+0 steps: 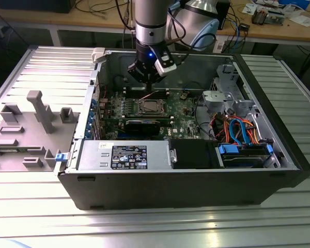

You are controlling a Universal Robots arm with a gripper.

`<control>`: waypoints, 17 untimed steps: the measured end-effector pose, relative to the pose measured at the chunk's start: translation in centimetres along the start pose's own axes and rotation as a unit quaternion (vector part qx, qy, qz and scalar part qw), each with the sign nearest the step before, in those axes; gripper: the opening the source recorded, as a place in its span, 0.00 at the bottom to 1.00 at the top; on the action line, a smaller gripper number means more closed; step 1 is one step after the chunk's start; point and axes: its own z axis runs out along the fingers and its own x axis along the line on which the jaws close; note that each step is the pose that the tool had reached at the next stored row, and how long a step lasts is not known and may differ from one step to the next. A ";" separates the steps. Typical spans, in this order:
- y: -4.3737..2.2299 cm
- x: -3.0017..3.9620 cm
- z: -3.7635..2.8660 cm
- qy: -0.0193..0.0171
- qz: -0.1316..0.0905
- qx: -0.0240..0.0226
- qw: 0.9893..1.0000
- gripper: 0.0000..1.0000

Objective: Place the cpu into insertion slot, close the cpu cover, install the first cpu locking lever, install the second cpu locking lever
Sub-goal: 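Install the first cpu locking lever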

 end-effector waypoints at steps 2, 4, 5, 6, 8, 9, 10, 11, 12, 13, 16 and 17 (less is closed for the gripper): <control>0.10 -0.07 0.08 0.000 0.000 0.000 1.000 0.11; 0.14 -0.21 0.21 0.000 0.000 0.000 1.000 0.11; 0.19 -0.35 0.35 0.000 0.000 0.000 1.000 0.11; 0.24 -0.50 0.49 0.000 0.000 0.000 1.000 0.11; 0.37 -0.66 0.75 0.000 -0.001 0.000 1.000 0.11; 0.39 -0.77 0.90 0.000 -0.002 0.000 1.000 0.11; 0.39 -0.86 1.03 0.000 -0.002 -0.001 1.000 0.11; 0.39 -0.93 1.13 0.000 -0.002 -0.001 1.000 0.11; 0.38 -1.00 1.26 0.000 -0.002 0.000 1.000 0.11; 0.38 -1.05 1.38 0.000 -0.002 0.000 1.000 0.11; 0.35 -1.35 1.81 0.000 -0.002 0.000 1.000 0.11; 0.35 -1.45 1.90 0.000 -0.002 0.000 1.000 0.11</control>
